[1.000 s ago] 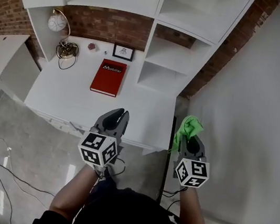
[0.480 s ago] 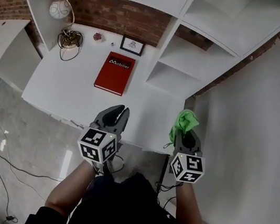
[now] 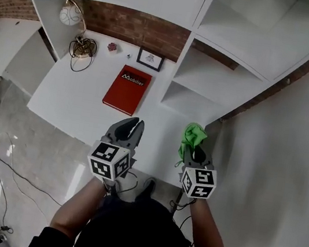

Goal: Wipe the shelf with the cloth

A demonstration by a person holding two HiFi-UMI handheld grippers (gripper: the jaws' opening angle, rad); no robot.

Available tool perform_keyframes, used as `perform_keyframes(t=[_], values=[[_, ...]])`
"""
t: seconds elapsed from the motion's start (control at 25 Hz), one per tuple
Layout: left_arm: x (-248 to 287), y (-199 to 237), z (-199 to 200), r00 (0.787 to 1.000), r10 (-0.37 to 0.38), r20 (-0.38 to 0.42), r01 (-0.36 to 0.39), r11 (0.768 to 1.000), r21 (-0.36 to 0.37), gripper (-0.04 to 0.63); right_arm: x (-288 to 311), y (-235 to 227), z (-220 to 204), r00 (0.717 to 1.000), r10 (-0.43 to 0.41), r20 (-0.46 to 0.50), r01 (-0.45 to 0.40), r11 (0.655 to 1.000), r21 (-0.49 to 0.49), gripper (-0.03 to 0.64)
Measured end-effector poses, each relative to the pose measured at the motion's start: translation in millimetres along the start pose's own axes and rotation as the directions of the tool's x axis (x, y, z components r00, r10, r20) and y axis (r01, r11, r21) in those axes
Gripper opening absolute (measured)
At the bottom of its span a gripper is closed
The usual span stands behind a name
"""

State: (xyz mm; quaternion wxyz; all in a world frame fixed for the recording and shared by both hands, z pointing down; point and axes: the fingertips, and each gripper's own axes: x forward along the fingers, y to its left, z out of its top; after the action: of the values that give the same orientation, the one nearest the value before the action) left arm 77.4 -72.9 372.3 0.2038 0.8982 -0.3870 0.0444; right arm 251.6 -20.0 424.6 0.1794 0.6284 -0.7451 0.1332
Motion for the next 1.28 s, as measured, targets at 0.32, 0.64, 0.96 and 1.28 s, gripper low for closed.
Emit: perform_keyframes(t=[0.32,0.64,0.96,1.28], values=[[26,1,-24,0.996,0.079,-0.044,-0.08,0.997,-0.017,0.057,68,-30,-30,0.997,0.052,-0.055,-0.055,0.996,-0.068,0.054],[38,30,-61,0.987,0.087,-0.137,-0.092,0.995,-0.031,0.057,139,-36,-69,0.986,0.008,-0.167,-0.047,0.973,-0.226,0.054],[42,58,-95,0.974,0.099,-0.203,-0.114,0.992,-0.06,0.057,244,-74,-90,0.963,-0.115,-0.245,-0.031,0.852,-0.523,0.055],[32,81,-110,0.96,0.151,-0.236,-0.175,0.981,-0.086,0.057,356,-85,-71,0.964,-0.141,-0.227,-0.064,0.702,-0.709,0.057]])
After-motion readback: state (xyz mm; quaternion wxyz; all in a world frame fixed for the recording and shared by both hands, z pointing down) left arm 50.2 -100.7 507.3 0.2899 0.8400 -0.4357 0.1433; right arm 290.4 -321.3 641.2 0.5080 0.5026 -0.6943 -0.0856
